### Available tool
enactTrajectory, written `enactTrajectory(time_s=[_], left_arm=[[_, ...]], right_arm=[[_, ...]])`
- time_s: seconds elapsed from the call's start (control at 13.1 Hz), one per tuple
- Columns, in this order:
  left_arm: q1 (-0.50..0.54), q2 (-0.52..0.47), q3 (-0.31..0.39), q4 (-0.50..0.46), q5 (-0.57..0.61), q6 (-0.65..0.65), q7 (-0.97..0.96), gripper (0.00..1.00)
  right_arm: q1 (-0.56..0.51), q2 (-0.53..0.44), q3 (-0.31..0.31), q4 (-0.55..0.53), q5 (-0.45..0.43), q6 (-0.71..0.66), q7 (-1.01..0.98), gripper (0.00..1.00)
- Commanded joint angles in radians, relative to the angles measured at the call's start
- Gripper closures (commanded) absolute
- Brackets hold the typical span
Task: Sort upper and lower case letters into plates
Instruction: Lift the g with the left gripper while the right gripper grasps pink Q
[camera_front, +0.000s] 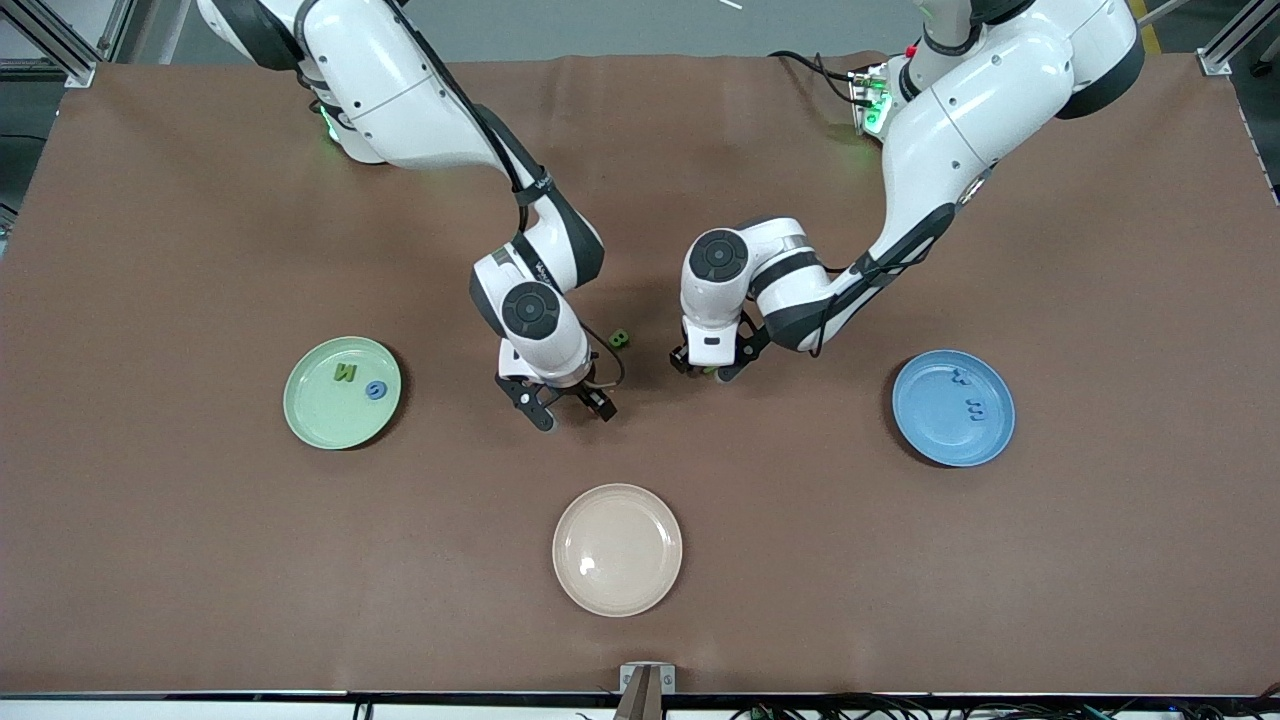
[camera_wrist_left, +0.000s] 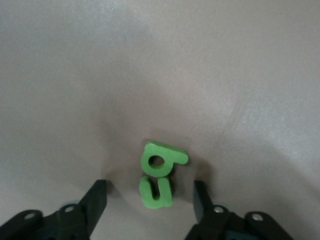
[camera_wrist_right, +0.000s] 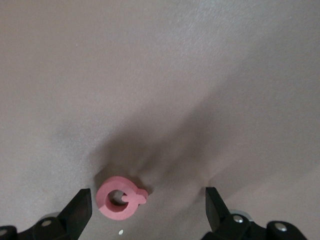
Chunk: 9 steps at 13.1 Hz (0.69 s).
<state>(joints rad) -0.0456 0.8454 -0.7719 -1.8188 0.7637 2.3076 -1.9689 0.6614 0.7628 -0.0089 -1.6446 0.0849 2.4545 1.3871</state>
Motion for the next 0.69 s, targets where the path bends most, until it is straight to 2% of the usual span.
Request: enactTrajectory(time_s=[0.0,0.08,0.15,0.46,0.53,0.61], left_arm=[[-0.013,0.006,0.008,0.016,-0.001,0.007,-0.019,0.26],[-0.013,0.006,0.008,0.016,-0.001,0.007,-0.019,0.27],[-0.013,0.006,0.008,0.016,-0.001,0.007,-0.019,0.3],[-0.013,0.006,0.008,0.015,-0.001,0.007,-0.018,0.51],[-0.013,0.006,0.008,0.015,0.0,0.007,-0.015,0.55],[-0.013,0.006,0.009,0.015,0.0,0.007,-0.005,0.61]], right_arm=[[0.029,0.032,-0.013,0.028,-0.054,-0.005,0.029,0.03],[0.032,0.033,-0.013,0.028,-0.062,-0.005,0.027,0.09],[0.032,0.033,-0.013,0.028,-0.077,-0.006,0.027,0.21],[0.027,0.032,-0.013,0.028,-0.106,-0.017,0.026,0.95],[0.02,0.029,-0.013,0.028,-0.106,-0.019,0.024,1.0],[0.017,0.024,-0.013,0.028,-0.106,-0.02,0.02,1.0]])
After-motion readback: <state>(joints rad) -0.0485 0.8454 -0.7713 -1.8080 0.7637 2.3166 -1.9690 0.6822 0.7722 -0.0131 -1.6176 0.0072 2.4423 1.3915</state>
